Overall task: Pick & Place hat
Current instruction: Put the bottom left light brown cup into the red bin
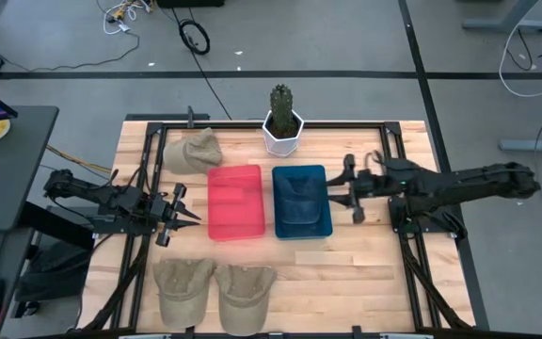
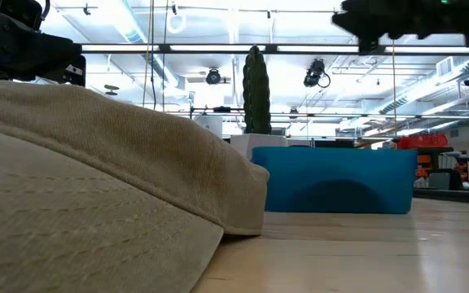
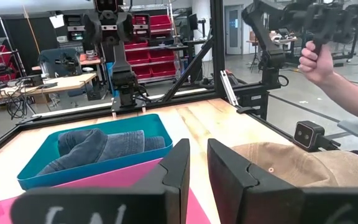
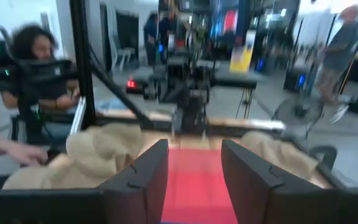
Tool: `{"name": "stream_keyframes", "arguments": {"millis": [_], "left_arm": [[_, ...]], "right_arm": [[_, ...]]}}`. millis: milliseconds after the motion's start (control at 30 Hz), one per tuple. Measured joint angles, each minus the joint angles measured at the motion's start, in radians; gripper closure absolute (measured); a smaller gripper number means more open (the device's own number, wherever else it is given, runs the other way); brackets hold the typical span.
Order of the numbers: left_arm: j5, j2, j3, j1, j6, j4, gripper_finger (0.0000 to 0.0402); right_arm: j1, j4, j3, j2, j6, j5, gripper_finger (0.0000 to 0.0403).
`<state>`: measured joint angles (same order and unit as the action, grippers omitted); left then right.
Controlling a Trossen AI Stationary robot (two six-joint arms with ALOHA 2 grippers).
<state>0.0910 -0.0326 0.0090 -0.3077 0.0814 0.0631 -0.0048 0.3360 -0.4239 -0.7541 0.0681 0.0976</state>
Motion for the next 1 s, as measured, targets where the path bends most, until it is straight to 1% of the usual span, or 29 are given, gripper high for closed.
{"name": "stream_keyframes", "arguments": {"millis": [133,267,433,633,733,1000], "left_arm": [[0.000,0.000,0.000,0.000,0.000,0.000,0.0342],[0.000,0.000,0.000,0.000,0.000,0.000,0.0342],[0.000,0.000,0.000,0.000,0.000,0.000,0.0342],[0.000,0.000,0.000,0.000,0.000,0.000,0.0342],[0.000,0.000,0.000,0.000,0.000,0.000,0.0342],[0.000,0.000,0.000,0.000,0.000,0.000,0.0342]], "right_arm": [[0.000,0.040,0.081,0.119,0.000,0.000,0.0250],[0.000,0.096,0.143,0.206,-0.007,0.001,0.0250],[0.000,0.191,0.246,0.335,0.018,0.053,0.0250],[0.000,0.279,0.359,0.480,0.029,0.053,0.0250],[0.000,0.279,0.407,0.548,0.048,0.053,0.0250],[0.000,0.099,0.407,0.694,0.041,0.053,0.0250]]}}
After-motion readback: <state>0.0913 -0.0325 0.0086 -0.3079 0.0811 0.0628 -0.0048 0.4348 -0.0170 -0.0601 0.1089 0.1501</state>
